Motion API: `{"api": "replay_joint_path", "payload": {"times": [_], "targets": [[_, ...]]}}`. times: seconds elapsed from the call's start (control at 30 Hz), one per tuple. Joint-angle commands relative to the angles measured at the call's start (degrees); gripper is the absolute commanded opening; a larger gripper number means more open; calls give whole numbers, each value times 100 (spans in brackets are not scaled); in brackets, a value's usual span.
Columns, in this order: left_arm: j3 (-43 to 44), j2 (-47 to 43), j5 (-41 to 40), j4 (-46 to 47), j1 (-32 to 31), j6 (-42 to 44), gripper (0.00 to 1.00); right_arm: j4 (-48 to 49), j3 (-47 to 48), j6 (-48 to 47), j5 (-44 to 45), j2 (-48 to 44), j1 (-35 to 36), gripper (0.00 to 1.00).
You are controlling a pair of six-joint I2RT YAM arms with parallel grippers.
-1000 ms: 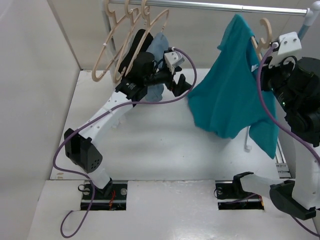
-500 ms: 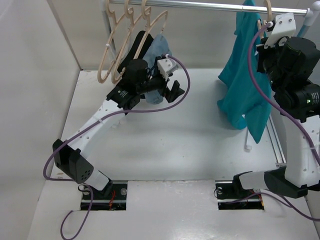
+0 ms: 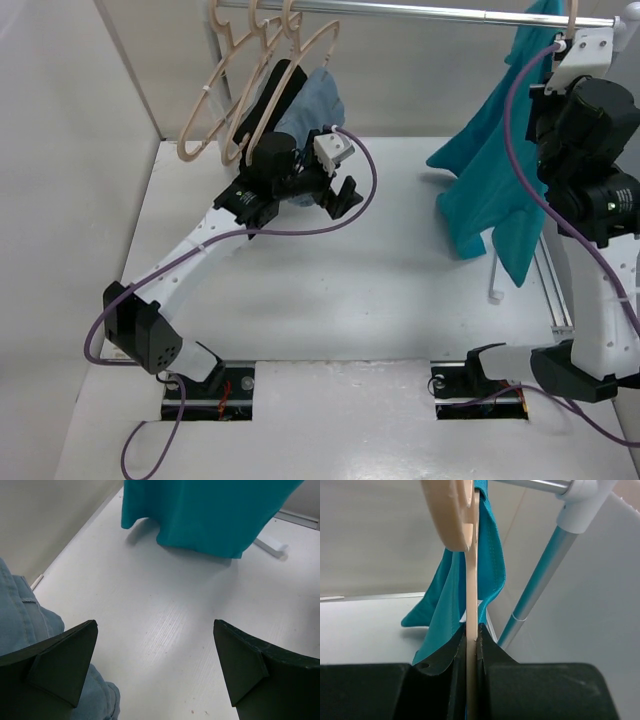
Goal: Place the t-shirt on the hanger
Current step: Hang the hanger with tshirt onto the clothesline
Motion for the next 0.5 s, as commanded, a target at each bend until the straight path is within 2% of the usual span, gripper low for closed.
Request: {"api": "replay_joint_path", "payload": {"times": [0.0,0.27,0.47], "targets": [[-108,-421,-15,273,-20,81,100,968,-254,64,216,54,-64,0],[-265,-535,-76,273,-73,143,100,1451,-447,239,-56,265,-309,0],[-266,-588,-129,273,-73,257,100,1521,-1061,617,-1198,405,-1117,0]]}}
